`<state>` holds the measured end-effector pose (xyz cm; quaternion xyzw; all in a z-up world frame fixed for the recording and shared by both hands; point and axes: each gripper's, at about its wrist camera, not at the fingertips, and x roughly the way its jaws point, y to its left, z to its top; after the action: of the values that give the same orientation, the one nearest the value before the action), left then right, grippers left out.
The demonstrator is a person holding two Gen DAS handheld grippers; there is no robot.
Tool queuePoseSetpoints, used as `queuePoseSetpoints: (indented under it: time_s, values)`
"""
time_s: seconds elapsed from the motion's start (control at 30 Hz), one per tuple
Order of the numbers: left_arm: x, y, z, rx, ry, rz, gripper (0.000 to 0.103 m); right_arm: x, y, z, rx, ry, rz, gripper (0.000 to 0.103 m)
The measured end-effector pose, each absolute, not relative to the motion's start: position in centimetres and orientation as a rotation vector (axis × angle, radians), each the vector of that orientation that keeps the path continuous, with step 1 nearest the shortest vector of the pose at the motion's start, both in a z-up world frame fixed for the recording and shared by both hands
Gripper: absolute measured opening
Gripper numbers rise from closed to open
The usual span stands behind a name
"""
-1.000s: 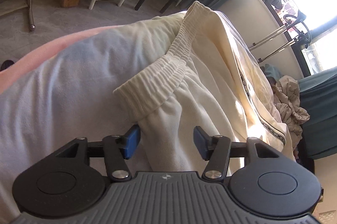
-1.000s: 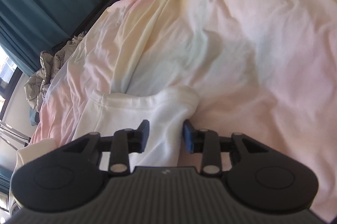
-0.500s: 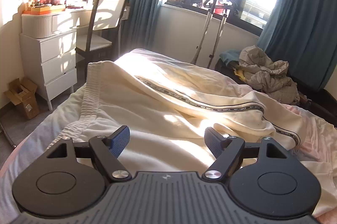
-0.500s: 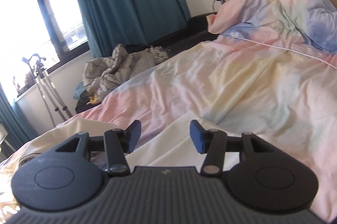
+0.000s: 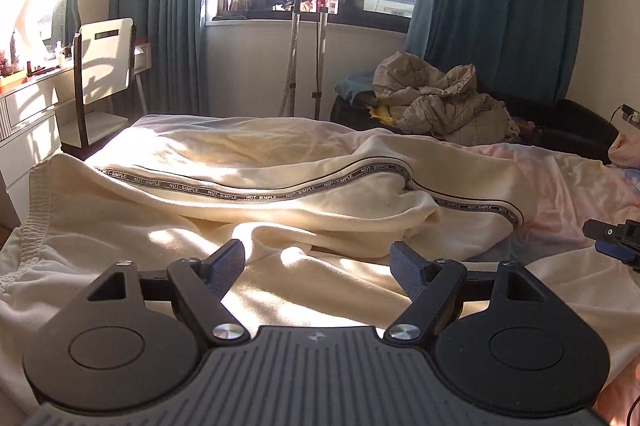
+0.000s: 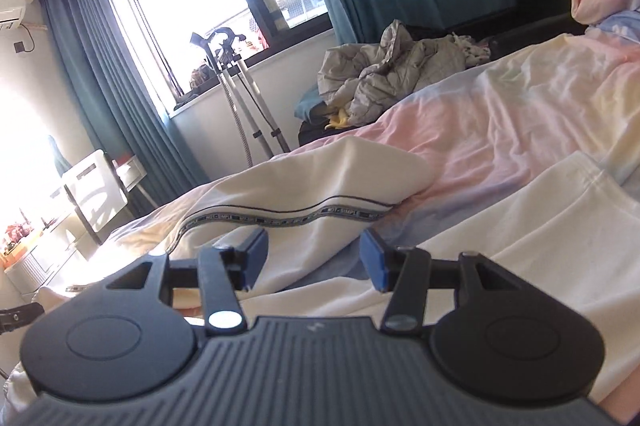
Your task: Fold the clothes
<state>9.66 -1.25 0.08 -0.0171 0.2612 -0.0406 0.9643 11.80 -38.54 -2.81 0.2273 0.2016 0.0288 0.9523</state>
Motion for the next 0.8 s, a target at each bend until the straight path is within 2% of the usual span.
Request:
queuePoseSetpoints:
  time_s: [0.2,0.4,0.57,0.67,0.73,0.8]
  values:
    - [12.1,-1.0,-3.2,-0.037,0.581,-0.082,0.082,17.1,-37.2,-6.1,0.424,0.490,0.074,0.053]
    - [13.6,-0.2,-5.0,-0.071,0.575,-0.112,0.082,24.0,-38.9,-9.8,0.579,0.522,0.034,0.058]
    - [14.8,0.1,-6.2,-0.096,0.577,-0.128,0.082,28.8,-40.8,-11.4,0.644,0.514,-0.050,0.055]
    - [15.3,0.0,-6.6,-0.095,0.576,-0.124,0.082,31.1,-41.0,-11.6,0.684,0.510,-0.048,0.046]
    - [15.5,0.0,-6.9,-0.097,0.575,-0.122,0.082,31.8,-40.4,-11.4,0.645,0.515,-0.055,0.029]
    - [15.6,-0.1,-6.9,-0.111,0.573,-0.126,0.082,31.9,-40.1,-11.0,0.614,0.486,-0.063,0.019]
